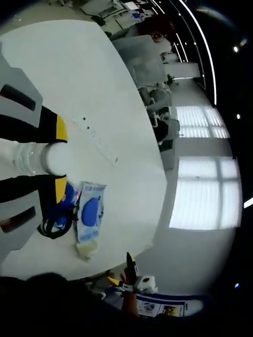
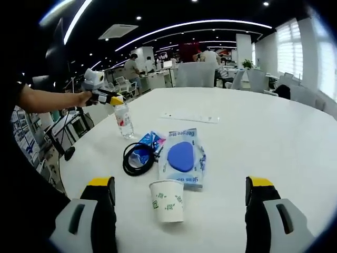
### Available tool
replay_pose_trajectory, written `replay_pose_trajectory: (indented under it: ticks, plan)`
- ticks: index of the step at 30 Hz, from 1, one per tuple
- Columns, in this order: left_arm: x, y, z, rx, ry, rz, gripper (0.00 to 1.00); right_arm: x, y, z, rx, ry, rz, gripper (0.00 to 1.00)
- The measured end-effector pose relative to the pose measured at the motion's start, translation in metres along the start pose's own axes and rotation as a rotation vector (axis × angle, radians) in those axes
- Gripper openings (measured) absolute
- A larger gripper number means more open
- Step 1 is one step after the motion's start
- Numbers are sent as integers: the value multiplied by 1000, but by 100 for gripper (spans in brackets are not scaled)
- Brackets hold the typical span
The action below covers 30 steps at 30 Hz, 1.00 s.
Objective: Arrange the tabletop items into an orderly group along one side of the table until the central work area is clear of visible clutter.
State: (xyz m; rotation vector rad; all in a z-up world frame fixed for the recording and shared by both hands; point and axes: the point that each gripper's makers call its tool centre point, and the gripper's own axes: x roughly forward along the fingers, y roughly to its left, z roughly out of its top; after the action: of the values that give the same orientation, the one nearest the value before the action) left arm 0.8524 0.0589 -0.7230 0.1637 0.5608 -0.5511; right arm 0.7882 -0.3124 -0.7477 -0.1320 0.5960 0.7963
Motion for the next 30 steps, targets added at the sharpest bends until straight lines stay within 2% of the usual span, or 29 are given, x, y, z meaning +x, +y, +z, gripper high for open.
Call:
replay_pose_trajectory:
  ticks: [5, 10, 16, 19, 25, 28, 30]
  plan:
    - [-4, -2, -2, 37, -11, -20, 19, 2, 3, -2, -10, 13, 2, 100]
    - [-12, -12, -3, 61, -7, -35, 20, 3, 5, -1, -4, 9, 8, 100]
    - [-13, -20, 1, 91, -17, -12, 21, 5, 7, -3, -7, 14, 13, 99]
    - [-13, -19, 2, 62, -19, -2, 22, 6, 8, -1, -3, 3, 12, 99]
    - [-14, -20, 4, 63, -22, 14, 23, 6, 9, 2, -2, -8, 13, 99]
    - [-19, -21, 11, 52, -51, 19, 24, 6, 10, 3, -2, -15, 16, 99]
    - [-23, -21, 19, 51, -69, 35, 30, 5, 10, 5, -3, -22, 18, 99]
